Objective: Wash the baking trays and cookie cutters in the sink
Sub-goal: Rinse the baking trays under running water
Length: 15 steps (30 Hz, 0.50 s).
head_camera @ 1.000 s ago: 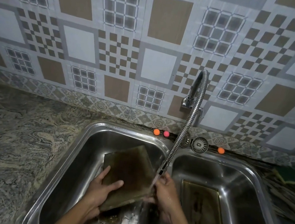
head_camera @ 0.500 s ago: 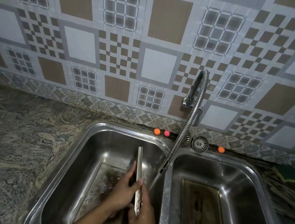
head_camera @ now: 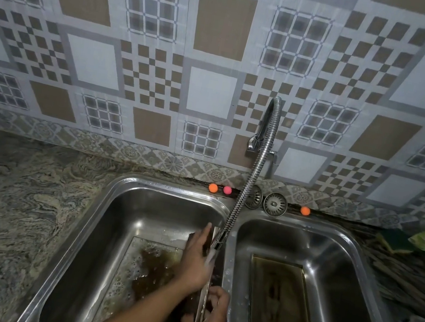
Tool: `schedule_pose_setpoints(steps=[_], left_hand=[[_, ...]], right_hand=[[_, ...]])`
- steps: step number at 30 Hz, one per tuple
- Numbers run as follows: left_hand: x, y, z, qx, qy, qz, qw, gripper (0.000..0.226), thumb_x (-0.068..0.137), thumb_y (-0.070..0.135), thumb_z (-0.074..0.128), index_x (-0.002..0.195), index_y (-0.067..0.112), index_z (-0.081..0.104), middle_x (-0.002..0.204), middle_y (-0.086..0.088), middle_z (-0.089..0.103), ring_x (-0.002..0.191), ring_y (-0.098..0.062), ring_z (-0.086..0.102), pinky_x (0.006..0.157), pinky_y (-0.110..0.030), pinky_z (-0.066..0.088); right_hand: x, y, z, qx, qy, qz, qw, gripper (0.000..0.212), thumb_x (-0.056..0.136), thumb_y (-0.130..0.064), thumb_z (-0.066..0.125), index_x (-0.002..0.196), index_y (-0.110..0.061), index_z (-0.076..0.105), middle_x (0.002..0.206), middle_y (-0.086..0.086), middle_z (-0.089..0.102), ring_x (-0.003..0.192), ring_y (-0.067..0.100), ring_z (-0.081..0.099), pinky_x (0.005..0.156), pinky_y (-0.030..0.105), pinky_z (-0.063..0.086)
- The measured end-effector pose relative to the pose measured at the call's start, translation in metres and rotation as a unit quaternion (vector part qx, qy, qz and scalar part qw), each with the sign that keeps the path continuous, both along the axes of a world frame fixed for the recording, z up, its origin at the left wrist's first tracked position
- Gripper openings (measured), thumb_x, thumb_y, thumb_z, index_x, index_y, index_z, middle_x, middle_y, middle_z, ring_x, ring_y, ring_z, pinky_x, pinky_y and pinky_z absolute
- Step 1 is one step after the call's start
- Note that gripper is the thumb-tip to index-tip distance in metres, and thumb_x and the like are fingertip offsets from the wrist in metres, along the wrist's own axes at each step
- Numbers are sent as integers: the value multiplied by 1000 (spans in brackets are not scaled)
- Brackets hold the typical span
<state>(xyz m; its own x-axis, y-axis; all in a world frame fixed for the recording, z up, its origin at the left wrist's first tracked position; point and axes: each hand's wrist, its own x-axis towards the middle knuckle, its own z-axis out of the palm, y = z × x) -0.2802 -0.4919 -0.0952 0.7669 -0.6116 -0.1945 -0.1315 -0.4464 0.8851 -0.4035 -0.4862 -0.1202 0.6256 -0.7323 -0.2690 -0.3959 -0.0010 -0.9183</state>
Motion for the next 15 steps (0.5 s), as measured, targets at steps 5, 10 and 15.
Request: schedule_pose_setpoints(steps=[5,10,15], left_hand=[[-15,16,-7,-9,-28,-56,998,39,100,31,46,138,25,46,146,-3,43,135,-20,43,112,-41,38],[11,25,-11,15,-41,-49,998,82,87,73,30,152,44,-12,156,21,-10,143,-5,-9,118,-38,7],[24,32,-4,40,-68,-8,997,97,66,96,23,150,49,15,162,18,-2,150,-16,-9,121,-53,6]], right_hand=[[13,-18,-4,6,13,105,994,84,66,-11,71,140,-29,35,131,-14,54,121,1,53,103,23,44],[1,-16,-8,34,60,152,986,52,74,-5,69,113,-33,49,109,-5,67,102,2,64,93,23,49],[-2,-13,-5,76,33,148,986,44,78,7,63,104,-27,55,101,-9,68,99,0,64,80,10,48]])
